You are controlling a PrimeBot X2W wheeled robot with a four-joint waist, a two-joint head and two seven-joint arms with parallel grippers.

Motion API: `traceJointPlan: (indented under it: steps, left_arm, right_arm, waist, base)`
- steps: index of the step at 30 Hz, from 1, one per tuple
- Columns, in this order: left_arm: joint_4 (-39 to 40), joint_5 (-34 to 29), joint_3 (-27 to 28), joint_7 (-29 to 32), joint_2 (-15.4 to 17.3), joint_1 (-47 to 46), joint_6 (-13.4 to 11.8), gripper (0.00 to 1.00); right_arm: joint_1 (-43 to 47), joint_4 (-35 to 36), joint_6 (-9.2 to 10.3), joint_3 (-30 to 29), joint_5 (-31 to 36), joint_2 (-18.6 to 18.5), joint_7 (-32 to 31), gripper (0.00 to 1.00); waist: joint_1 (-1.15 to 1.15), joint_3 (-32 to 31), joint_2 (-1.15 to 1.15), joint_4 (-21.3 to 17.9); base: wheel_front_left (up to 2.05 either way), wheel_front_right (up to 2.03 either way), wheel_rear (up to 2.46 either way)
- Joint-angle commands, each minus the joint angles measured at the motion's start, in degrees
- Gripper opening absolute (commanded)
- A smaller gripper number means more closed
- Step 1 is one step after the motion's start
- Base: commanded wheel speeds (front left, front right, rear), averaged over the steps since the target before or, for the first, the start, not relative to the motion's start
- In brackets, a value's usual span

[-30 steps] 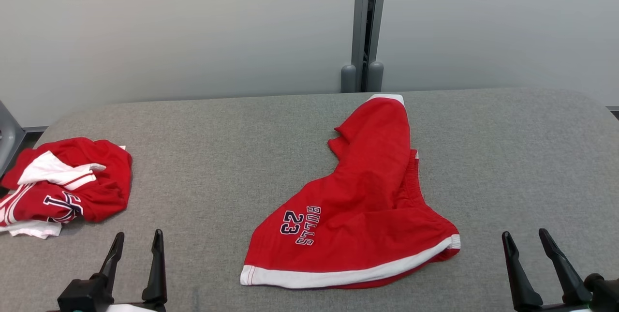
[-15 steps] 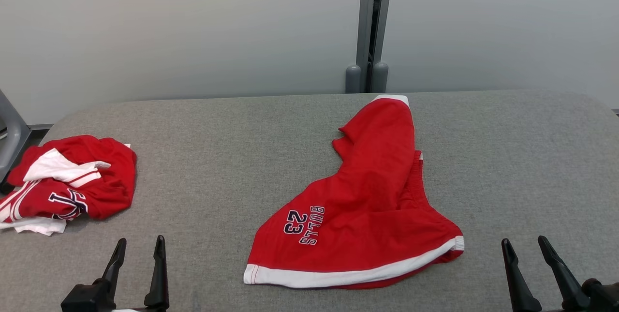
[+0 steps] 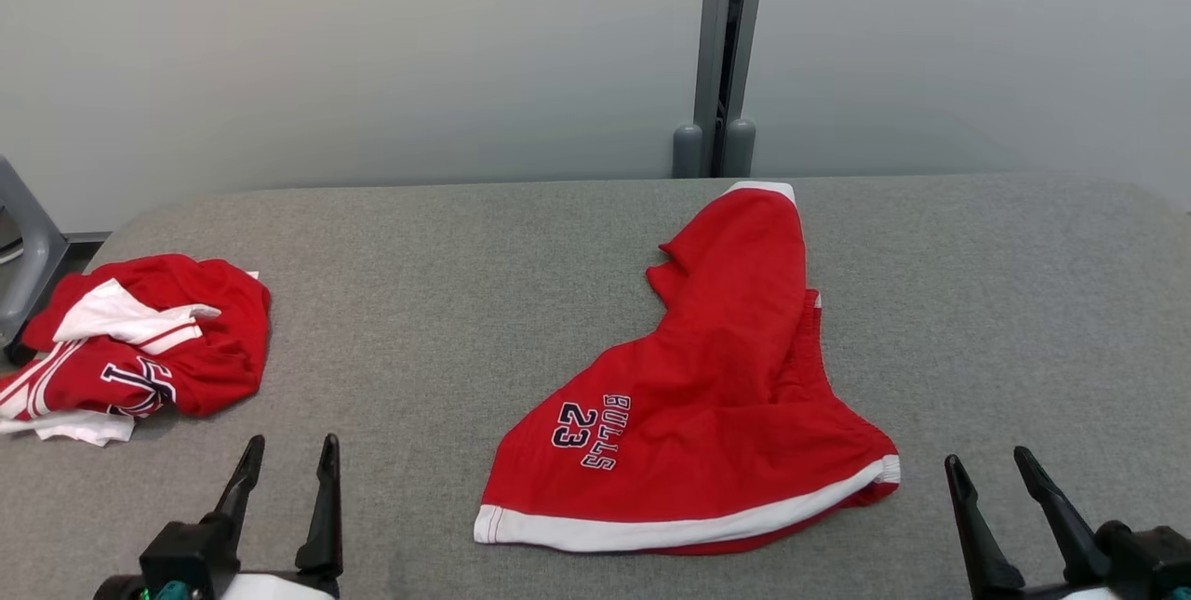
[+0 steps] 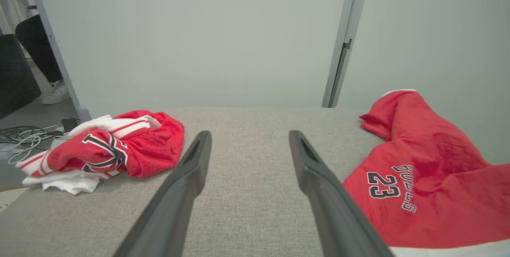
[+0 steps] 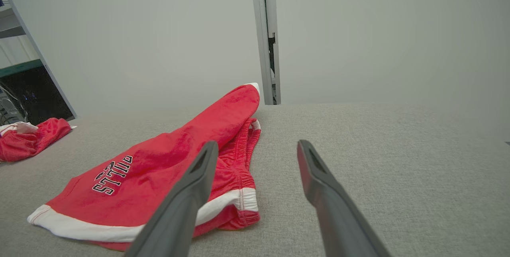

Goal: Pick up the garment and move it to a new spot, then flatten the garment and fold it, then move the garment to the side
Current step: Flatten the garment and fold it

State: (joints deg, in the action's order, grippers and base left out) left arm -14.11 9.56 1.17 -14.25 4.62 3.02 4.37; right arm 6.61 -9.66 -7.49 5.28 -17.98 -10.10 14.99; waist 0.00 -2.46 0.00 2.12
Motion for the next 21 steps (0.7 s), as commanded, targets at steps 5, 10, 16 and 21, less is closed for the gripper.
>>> traceJointPlan:
  steps: [5, 10, 16, 21]
  left_arm:
    - [-1.13, -0.59, -4.14, 1.36, 0.71, -3.45, 1.71, 1.00]
    - [-4.85, -0.71, -8.72, 1.64, 1.22, -5.16, 2.66, 1.00]
    - [-12.52, 0.77, -14.79, 0.63, 1.72, -9.08, 3.13, 1.00]
    - [-18.74, 3.33, -21.00, -0.13, 2.27, -12.86, 3.14, 1.00]
  right_arm:
    - [-4.34, -4.23, -0.02, 2.98, -1.32, -3.41, 0.19, 1.00]
    - [-7.24, -7.81, -0.02, 5.91, -2.24, -5.69, 0.20, 1.00]
    - [-12.17, -13.45, -0.02, 11.37, -4.23, -8.35, 0.14, 1.00]
    - [-15.31, -16.71, -0.02, 15.80, -7.50, -10.55, 0.26, 1.00]
  waist:
    - [0.00, 1.43, 0.00, 0.64]
    - [0.00, 3.04, 0.00, 1.20]
    - [0.00, 6.85, 0.00, 1.27]
    - [0.00, 9.02, 0.00, 1.35]
  base:
    - [0.00, 0.00, 0.00]
    - [0.00, 0.00, 0.00]
    - [0.00, 0.00, 0.00]
    - [0.00, 0.00, 0.00]
